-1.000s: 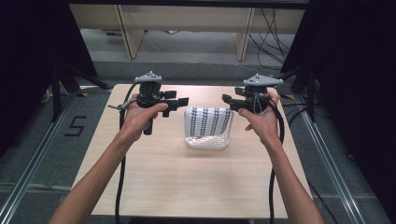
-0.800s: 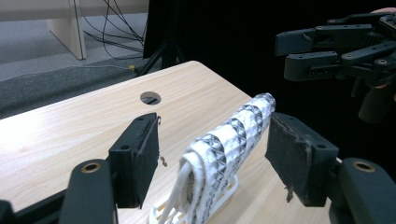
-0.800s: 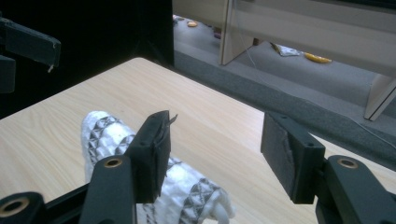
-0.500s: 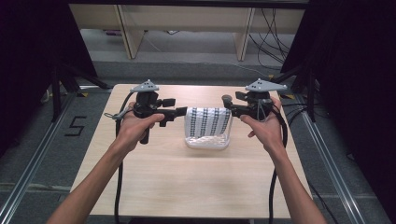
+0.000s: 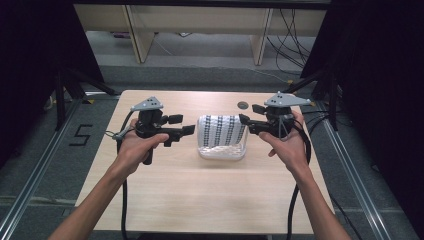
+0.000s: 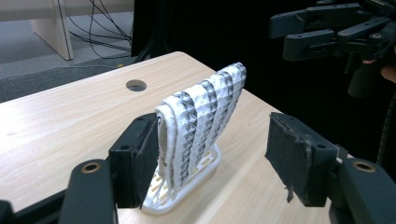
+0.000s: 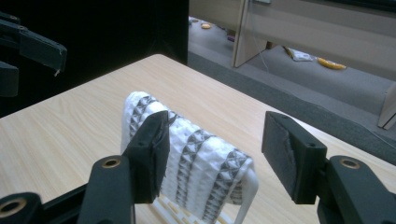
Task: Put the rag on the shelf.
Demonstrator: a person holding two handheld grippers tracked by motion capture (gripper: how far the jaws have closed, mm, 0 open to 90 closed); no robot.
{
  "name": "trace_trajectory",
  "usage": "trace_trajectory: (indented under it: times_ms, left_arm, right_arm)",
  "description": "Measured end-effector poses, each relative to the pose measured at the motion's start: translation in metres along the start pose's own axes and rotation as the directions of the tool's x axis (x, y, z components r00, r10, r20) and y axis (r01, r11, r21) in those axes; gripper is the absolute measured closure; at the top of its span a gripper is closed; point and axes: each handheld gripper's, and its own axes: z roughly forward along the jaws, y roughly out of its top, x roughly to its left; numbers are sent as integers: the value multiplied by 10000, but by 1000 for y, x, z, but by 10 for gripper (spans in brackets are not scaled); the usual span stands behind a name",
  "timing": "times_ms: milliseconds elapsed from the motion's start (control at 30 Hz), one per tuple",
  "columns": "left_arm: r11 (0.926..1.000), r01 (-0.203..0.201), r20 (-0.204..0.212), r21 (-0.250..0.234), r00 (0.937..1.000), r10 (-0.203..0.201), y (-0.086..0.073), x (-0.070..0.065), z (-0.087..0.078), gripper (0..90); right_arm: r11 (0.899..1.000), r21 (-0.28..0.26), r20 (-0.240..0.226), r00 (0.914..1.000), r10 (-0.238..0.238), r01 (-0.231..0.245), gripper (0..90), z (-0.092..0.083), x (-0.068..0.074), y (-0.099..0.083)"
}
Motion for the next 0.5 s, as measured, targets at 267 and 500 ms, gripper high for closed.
trace_trajectory:
  times_ms: [267, 500]
  left_arm:
    - [10000, -97, 279, -3, 9996, 97, -9, -8, -6, 292]
    - [9997, -226, 477, -27, 9986, 227, -17, -16, -15, 231]
  right_arm:
    - [10000, 19, 9, 10000, 14, -14, 399, -5, 5, -4]
    - [9997, -239, -56, 10000, 15, -16, 356, -11, 8, -8]
